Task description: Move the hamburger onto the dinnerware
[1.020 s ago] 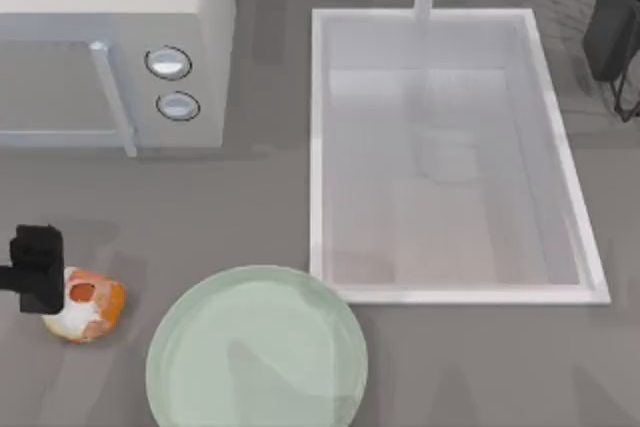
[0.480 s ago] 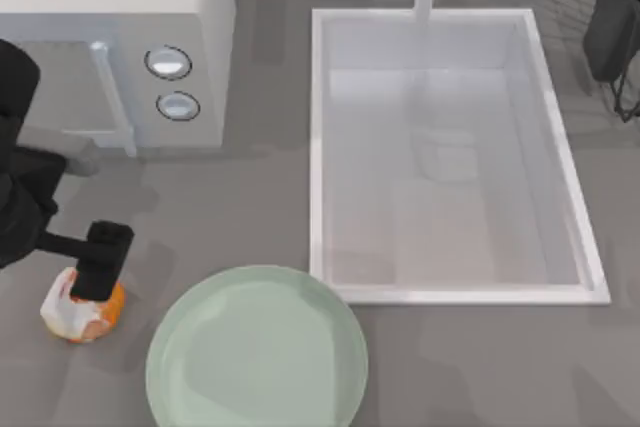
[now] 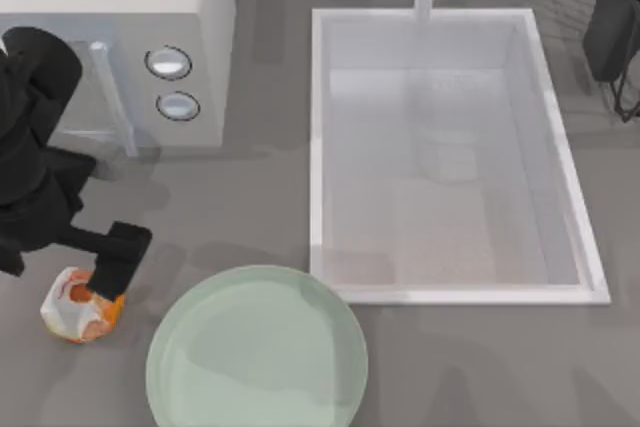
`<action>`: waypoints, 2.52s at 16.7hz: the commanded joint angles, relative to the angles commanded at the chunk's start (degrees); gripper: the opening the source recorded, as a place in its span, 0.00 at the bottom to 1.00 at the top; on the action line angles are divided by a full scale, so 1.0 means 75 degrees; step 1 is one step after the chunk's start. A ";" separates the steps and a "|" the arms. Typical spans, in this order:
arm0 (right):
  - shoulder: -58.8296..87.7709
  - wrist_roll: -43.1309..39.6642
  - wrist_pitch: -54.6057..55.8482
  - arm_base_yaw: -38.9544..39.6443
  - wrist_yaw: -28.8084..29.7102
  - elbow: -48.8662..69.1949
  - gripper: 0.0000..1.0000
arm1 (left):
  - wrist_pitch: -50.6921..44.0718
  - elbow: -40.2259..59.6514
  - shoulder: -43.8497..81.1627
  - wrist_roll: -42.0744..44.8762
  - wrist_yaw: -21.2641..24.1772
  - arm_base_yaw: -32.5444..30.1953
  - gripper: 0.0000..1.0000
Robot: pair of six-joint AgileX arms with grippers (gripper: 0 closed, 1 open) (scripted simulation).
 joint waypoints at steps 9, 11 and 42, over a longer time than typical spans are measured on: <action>0.0000 0.0000 0.0000 0.0000 0.0000 0.0000 1.00 | 0.1693 -0.0832 0.0776 0.0029 0.0002 0.0020 1.00; 0.0000 0.0000 0.0000 0.0000 0.0000 0.0000 1.00 | 0.2287 -0.1133 0.1083 0.0035 0.0002 0.0020 1.00; 0.0000 0.0000 0.0000 0.0000 0.0000 0.0000 1.00 | 0.1846 -0.0861 0.0679 0.0031 0.0035 0.0006 0.00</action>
